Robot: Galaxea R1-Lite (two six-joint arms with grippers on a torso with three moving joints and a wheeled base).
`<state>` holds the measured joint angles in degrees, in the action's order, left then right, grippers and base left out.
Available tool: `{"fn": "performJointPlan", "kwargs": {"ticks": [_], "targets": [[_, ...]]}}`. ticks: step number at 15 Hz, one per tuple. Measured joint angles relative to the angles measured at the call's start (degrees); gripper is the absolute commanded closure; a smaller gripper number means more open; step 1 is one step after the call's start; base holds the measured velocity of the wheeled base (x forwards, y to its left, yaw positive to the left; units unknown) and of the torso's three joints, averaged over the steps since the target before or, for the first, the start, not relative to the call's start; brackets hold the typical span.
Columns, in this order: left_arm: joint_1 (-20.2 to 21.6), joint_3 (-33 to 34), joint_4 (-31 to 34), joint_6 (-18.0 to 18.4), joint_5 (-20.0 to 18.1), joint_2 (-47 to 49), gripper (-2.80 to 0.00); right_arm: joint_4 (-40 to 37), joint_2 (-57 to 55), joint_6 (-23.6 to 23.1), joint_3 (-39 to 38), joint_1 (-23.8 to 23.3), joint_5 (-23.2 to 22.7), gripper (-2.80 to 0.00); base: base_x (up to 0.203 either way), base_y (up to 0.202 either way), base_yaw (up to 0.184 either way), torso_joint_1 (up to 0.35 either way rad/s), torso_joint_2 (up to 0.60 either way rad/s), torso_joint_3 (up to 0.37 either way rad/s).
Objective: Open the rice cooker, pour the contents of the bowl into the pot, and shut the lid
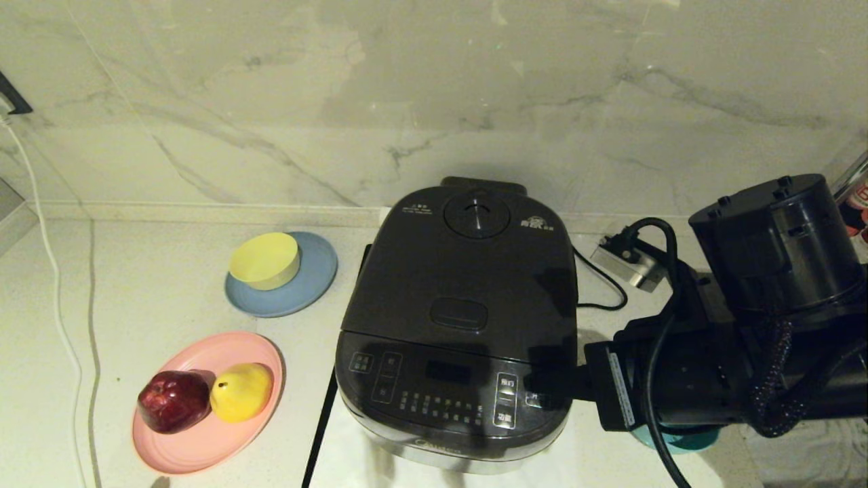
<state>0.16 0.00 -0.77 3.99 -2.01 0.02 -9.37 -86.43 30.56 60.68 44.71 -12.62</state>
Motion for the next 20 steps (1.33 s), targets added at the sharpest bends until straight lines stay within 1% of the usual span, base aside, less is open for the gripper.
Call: {"fn": "performJointPlan", "kwargs": {"ticks": [9,12,20], "targets": [[0.0,0.0,0.02,0.0,0.0,0.0,0.0,0.58,-1.65,-0.13,0.65,-2.32,-1.02,0.0,0.0,0.0,0.0,0.0,0.0,0.0],[-0.01,0.0,0.02,-0.01,0.0,0.0,0.0,2.04,-2.41,-0.11,0.22,-2.37,-0.96,0.0,0.0,0.0,0.0,0.0,0.0,0.0],[0.0,0.0,0.02,-0.01,0.01,0.0,0.0,1.87,-3.41,-0.06,0.09,-2.18,-0.91,0.0,0.0,0.0,0.0,0.0,0.0,0.0]]}}
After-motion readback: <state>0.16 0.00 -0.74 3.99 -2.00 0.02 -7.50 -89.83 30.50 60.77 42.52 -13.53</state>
